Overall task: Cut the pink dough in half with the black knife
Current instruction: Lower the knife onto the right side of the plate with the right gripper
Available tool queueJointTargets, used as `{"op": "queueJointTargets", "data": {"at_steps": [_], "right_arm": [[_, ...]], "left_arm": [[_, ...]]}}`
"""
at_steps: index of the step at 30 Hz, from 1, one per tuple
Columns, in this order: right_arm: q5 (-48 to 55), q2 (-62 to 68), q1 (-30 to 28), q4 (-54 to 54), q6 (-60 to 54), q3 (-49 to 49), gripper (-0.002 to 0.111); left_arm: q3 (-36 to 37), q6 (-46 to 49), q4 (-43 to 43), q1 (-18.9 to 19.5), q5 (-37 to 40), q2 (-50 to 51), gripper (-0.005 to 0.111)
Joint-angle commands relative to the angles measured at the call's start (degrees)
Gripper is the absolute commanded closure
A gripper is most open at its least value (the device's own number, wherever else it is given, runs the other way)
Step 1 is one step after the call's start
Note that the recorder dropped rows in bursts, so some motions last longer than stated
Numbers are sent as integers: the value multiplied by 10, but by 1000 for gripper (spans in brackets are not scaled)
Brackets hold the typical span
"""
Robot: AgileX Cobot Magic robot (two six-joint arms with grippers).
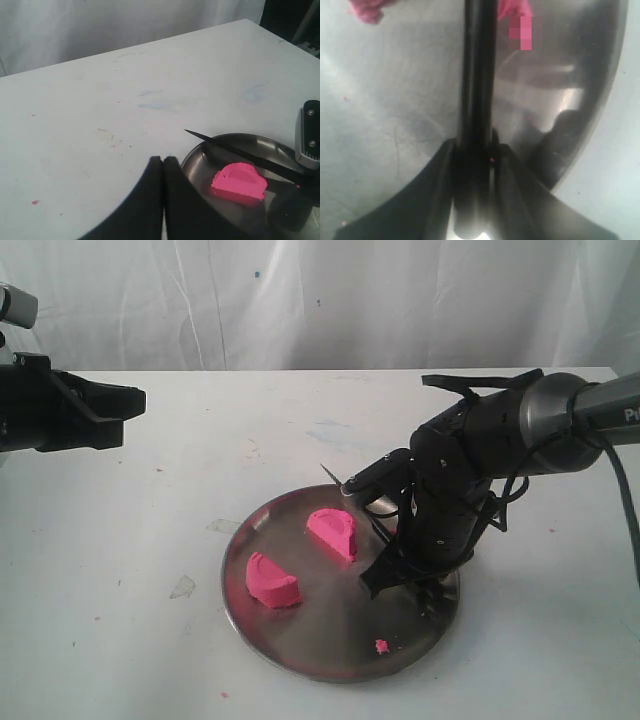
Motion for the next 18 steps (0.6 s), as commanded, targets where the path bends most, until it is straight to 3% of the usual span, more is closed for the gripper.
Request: {"op": "queueJointTargets", "data": {"at_steps": [1,8,18], "right_arm": [[7,8,-2,-4,-7,3,79],[8,8,-2,-4,-5,3,64],[48,-18,-2,21,-5,-32,63]], "left_arm": [[-3,-6,-13,0,11,-4,107],[-3,-6,-13,0,11,-4,107],[-3,-6,-13,0,11,-4,107]]}}
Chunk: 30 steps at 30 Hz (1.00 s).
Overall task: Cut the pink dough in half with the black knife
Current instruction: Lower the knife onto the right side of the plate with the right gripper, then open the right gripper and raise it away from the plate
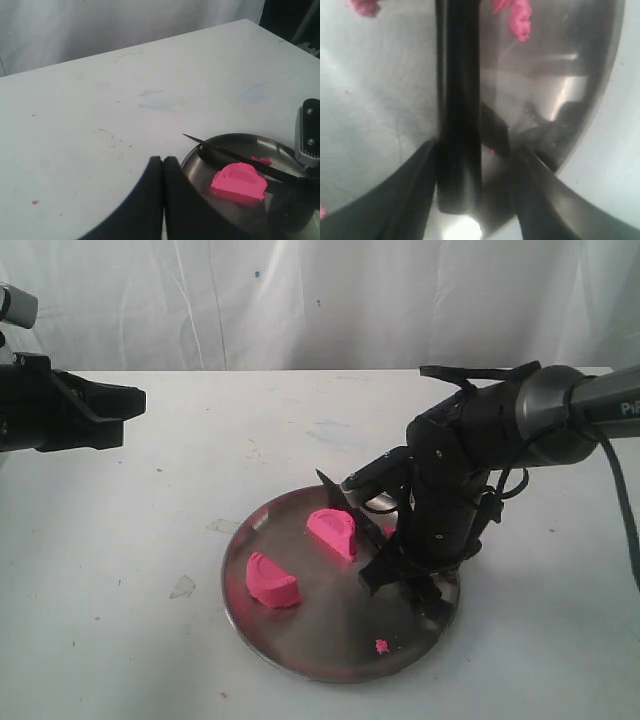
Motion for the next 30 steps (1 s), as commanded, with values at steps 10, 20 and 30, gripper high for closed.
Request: {"op": "queueJointTargets", "data": {"at_steps": [10,20,30], "right_arm": [[25,-96,-2,-12,-5,-16,63],[0,-111,-90,-220,178,14,88],[-177,-345,-134,-289,284,93,108]], "left_arm": [[-3,-6,-13,0,11,-4,107],[-3,-7,24,0,10,-4,107],[27,-47,30,0,-279,-160,107]]}}
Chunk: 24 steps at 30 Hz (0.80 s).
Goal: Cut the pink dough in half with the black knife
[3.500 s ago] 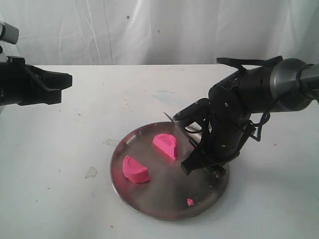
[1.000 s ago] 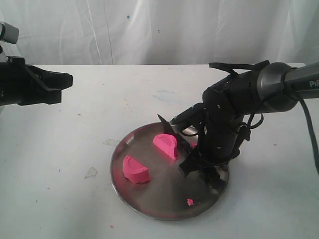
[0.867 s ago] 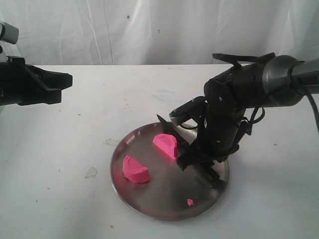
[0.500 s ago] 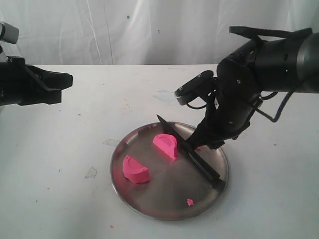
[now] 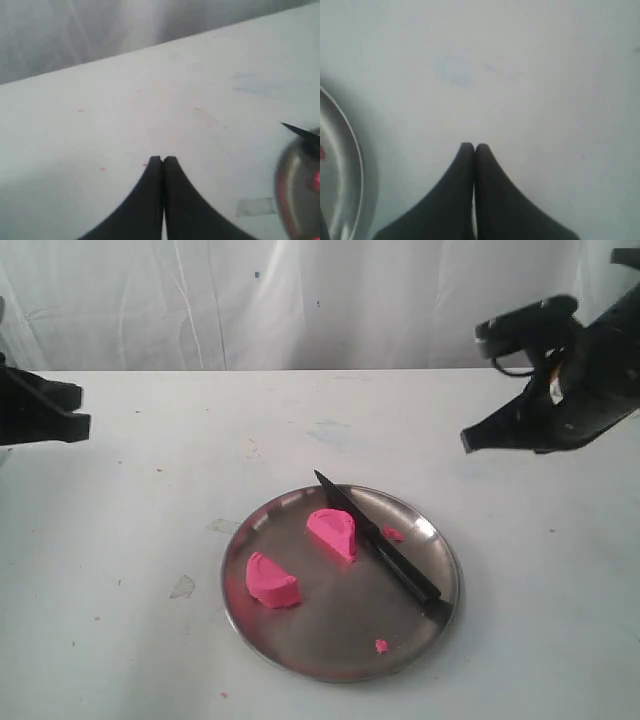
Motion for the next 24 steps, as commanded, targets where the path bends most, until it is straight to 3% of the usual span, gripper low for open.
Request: {"op": "queueJointTargets", "data": {"at_steps": [1,6,10,15,24], "right_arm": [[-121,-177,-7,-100,87,70,108],[-262,-440,-7,-171,81,180,108],[-200,-572,-7,-175,82,227,108],[-98,-681,-7,-175,82,230,108],[-90,-787,-7,-175,82,230,108]], "left_arm": [[30,-11,-9,0,-88,-159,107],[100,-10,16,0,-88,-421,107],[153,-10,16,0,-101,-532,107],[160,-10,16,0,-111,-570,107],[160,-10,16,0,-111,-572,107]]}}
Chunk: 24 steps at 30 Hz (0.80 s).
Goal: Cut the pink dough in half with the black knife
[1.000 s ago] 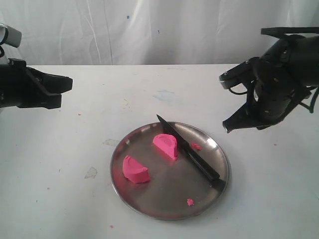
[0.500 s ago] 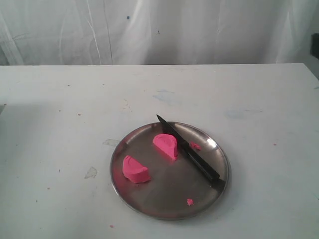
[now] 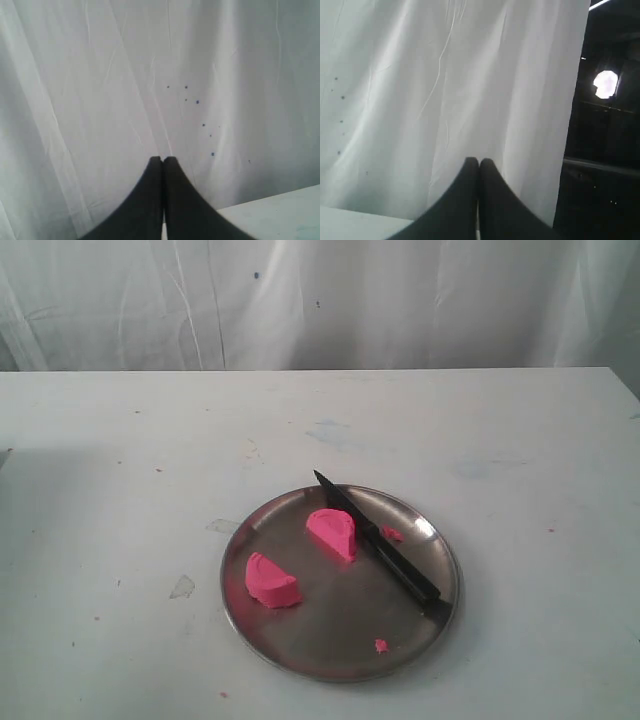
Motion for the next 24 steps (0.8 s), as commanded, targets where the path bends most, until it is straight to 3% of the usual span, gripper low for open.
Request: {"op": "queueJointTargets", "data": {"at_steps": [1,6,11,17,21,24], "right_arm": [[4,-27,-7,-13,1,7,108],[-48,-60,-11,31,-8,70,108],[-133,-105,-76,61,-8,172,108],[-127,-105,-142,60,-8,253,108],[-79,-105,-151,65,-8,306,108],[-39,-105,-151,197,-29,340,108]], "left_arm": [[3,-3,-8,0,-2,-4,107],[3,-3,-8,0,-3,-4,107],[3,-3,-8,0,-1,-4,107],[3,-3,-7,0,-8,-3,107],[3,-3,-7,0,-3,-3,107],[3,-3,-7,0,-3,-3,107]]}}
